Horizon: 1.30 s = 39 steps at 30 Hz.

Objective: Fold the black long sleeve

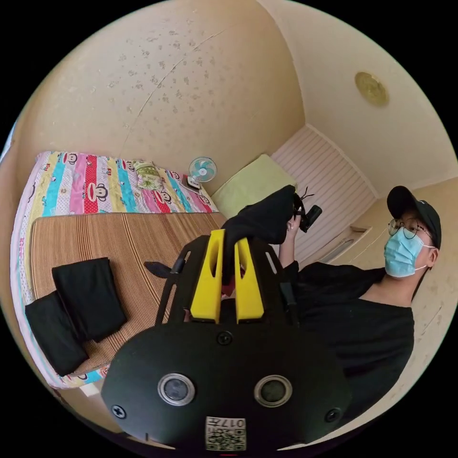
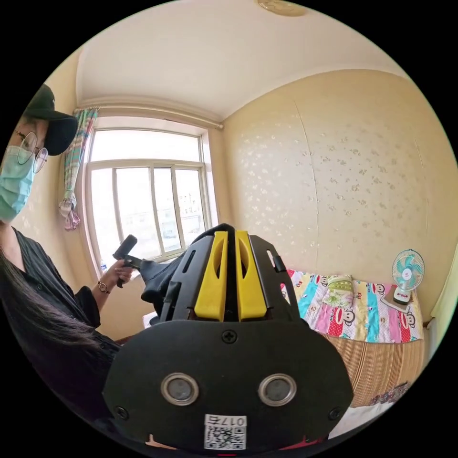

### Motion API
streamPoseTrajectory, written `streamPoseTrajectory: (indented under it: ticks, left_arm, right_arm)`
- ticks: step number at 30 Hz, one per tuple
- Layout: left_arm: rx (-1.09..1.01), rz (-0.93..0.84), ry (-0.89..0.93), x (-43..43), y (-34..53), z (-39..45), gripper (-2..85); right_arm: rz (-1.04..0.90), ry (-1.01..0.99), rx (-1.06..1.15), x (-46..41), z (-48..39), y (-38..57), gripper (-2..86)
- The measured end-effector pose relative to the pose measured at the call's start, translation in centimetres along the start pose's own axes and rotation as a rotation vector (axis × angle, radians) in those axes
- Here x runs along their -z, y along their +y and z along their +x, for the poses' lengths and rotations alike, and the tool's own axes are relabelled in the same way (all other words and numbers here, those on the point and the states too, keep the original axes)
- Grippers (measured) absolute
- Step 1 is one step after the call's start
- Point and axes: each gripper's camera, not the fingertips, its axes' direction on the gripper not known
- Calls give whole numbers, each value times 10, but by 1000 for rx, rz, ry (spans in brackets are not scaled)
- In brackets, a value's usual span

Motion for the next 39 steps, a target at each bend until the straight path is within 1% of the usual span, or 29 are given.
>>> streamPoseTrajectory:
  ticks: [2,4,6,8,10,11,12,13,15,16,17,19,21,23,25,26,28,30,33,34,35,37,38,39]
  left_arm:
    - [9,46,24,6,18,-7,39]
    - [-98,99,31,20,35,7,40]
    - [-217,107,21,30,42,27,44]
    - [-215,69,16,34,40,30,61]
    - [-130,-36,-38,29,28,15,105]
    - [-118,-69,-67,25,26,11,113]
    - [-102,-156,-127,11,22,5,118]
    - [-104,-248,-189,-7,20,2,112]
    - [-138,-369,-244,-36,21,-1,81]
    - [-168,-413,-210,-51,23,-2,75]
    - [-176,-415,-173,-56,23,-3,72]
    - [-161,-348,94,-74,17,-5,145]
    - [-160,-340,199,-90,12,0,209]
    - [-217,-360,115,-107,8,18,220]
    - [-364,-436,-26,-127,2,53,202]
    - [-388,-444,-65,-130,-1,60,195]
    - [-418,-397,-268,-133,-17,77,178]
    - [-394,-312,-371,-126,-33,81,169]
    - [-408,-219,-318,-110,-60,89,143]
    - [-403,-165,-304,-98,-72,90,95]
    - [-398,-129,-311,-90,-77,90,72]
    - [-394,23,-333,-48,-97,83,12]
    - [-403,39,-313,-36,-102,80,9]
    - [-414,59,-244,-8,-114,75,4]
  right_arm:
    - [6,12,34,8,-11,1,30]
    - [22,-3,50,26,-20,1,30]
    - [57,-44,51,38,-26,0,29]
    - [81,-102,51,45,-32,-5,29]
    - [114,-132,58,49,-42,-13,29]
    - [122,-128,61,49,-45,-16,29]
    - [134,-108,70,49,-52,-21,29]
    - [148,-74,77,48,-58,-26,30]
    - [164,-29,65,49,-64,-36,30]
    - [163,-25,55,48,-66,-43,29]
    - [158,-32,54,47,-67,-46,29]
    - [159,-78,77,41,-76,-56,30]
    - [177,-83,93,42,-84,-62,30]
    - [174,-35,122,41,-95,-71,30]
    - [153,42,158,36,-108,-83,30]
    - [148,48,167,36,-111,-86,30]
    - [157,53,190,37,-114,-95,30]
    - [174,61,191,40,-111,-101,30]
    - [174,68,181,46,-100,-113,30]
    - [173,76,176,48,-93,-116,30]
    - [174,81,173,50,-89,-117,30]
    - [182,102,142,59,-69,-118,30]
    - [186,106,128,62,-61,-118,30]
    - [186,106,104,68,-47,-118,30]
